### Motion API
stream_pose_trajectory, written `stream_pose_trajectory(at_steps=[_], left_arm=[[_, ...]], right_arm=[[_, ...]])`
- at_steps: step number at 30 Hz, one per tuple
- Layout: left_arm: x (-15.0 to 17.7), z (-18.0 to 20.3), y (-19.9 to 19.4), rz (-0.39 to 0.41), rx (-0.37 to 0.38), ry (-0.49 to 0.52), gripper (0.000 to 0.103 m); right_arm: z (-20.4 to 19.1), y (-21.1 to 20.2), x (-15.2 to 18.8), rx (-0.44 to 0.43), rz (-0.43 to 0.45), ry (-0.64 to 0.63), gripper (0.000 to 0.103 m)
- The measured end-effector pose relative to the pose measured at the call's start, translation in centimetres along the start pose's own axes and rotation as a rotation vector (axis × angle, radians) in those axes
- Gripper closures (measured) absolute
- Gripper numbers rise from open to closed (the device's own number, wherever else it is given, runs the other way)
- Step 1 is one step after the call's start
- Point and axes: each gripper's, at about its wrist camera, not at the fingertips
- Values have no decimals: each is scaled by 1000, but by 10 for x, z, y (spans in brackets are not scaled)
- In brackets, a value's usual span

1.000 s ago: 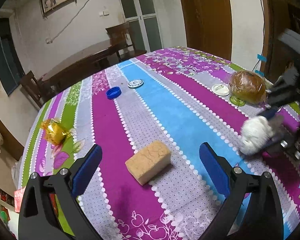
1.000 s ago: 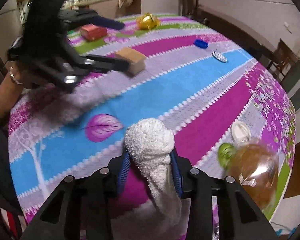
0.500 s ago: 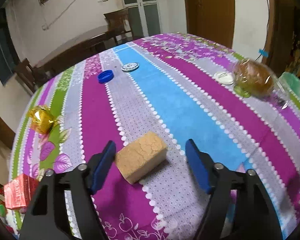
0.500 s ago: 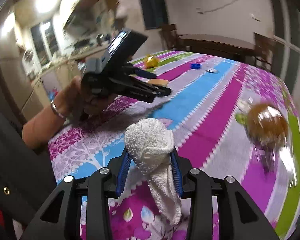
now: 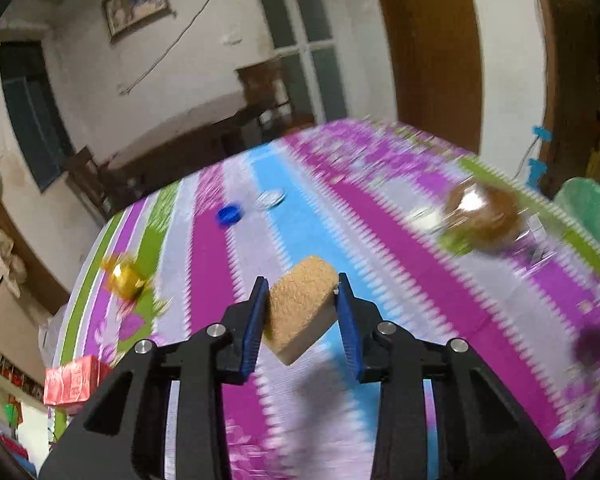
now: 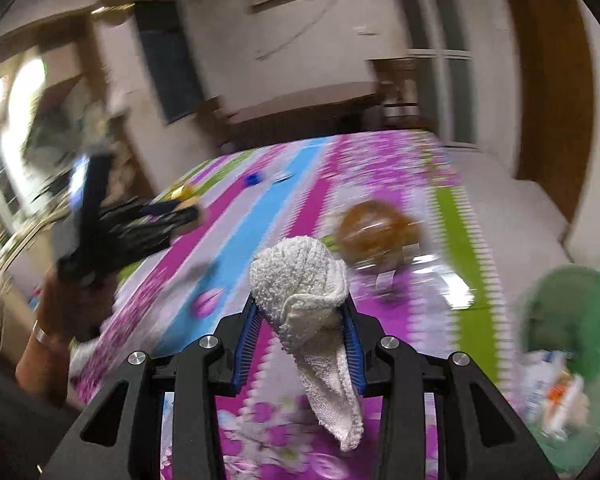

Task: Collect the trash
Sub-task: 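Carry the sponge and towel over the green bin and open both tools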

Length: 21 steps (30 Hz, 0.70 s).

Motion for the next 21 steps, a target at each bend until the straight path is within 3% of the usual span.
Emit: stream_pose_trajectory(at_steps=[9, 17, 21], left_arm=[[-75, 110, -35, 137, 134, 134, 71], [-118, 202, -40, 166, 275, 230, 71], [-129, 240, -37, 174, 300, 286, 71]], right_arm=[[68, -74, -28, 285, 60, 139, 64], [148, -135, -24, 494, 47, 252, 64], [183, -154, -19, 569, 32, 286, 64]])
Point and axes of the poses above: each gripper's, at about its wrist camera, not at the fingertips, and y roughly the way its jaws point, z to its right, x to its underside, and after that the axes turned 11 degrees about y, right-handed
